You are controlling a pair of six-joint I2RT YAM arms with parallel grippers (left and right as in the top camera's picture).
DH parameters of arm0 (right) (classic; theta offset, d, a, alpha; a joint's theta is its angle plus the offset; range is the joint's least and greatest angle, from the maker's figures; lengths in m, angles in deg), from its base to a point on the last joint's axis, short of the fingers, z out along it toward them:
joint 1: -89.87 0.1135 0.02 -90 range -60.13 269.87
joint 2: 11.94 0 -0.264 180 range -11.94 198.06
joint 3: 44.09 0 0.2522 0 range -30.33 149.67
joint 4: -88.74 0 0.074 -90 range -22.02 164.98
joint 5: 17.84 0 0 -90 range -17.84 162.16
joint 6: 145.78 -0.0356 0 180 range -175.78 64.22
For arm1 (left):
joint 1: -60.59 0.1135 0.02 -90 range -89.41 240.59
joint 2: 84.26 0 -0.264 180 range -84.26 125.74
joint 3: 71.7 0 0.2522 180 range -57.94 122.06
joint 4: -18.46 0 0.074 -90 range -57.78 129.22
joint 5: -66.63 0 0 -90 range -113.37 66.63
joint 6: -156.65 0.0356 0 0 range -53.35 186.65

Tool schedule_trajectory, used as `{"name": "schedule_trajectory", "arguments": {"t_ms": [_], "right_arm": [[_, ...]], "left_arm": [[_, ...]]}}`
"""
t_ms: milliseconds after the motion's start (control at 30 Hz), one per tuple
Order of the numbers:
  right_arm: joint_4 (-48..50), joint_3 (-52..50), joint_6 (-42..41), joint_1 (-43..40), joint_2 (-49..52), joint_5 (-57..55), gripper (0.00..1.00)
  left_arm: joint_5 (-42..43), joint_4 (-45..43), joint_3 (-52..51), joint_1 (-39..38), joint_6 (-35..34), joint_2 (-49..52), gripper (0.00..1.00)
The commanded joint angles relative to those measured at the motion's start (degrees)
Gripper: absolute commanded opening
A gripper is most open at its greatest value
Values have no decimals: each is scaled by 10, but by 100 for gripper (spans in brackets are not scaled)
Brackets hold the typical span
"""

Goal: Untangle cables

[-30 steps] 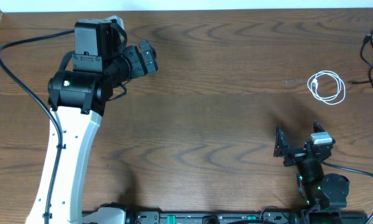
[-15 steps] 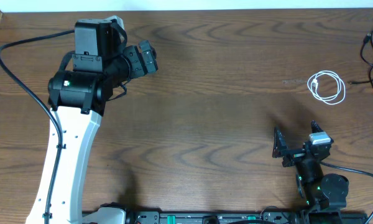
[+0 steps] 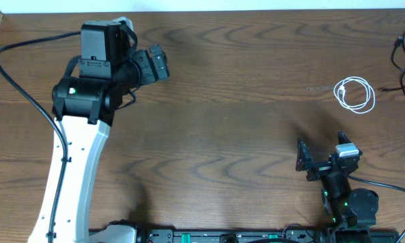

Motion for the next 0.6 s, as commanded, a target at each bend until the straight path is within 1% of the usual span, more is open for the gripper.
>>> {"name": "schedule_trajectory", "arguments": {"t_ms": [0,67,133,233,367,400,467,500,567], "right_arm": [[-1,-2,-1,3,-4,5,99],[-1,-2,-1,3,-4,5,99],[-1,-2,-1,3,-4,5,99],[-1,-2,-1,3,-4,5,99],[-1,-2,-1,3,-4,5,99],[-1,-2,-1,3,-4,5,99],[-1,-2,-1,3,-4,5,99],[-1,-2,-1,3,-4,5,99],[-1,-2,-1,3,-4,5,99]], "left_arm": [[-63,-4,-35,2,64,-54,100],[-65,-36,-80,3,96,-95,100],[-65,-87,-139,3,117,-142,100],[-63,-181,-246,8,120,-226,100],[-63,-328,-411,16,120,-350,100],[-63,-386,-480,23,122,-403,100],[-62,-433,-546,30,122,-457,100],[-57,-459,-596,35,122,-500,100],[-47,-476,-648,41,122,-548,100]]}}
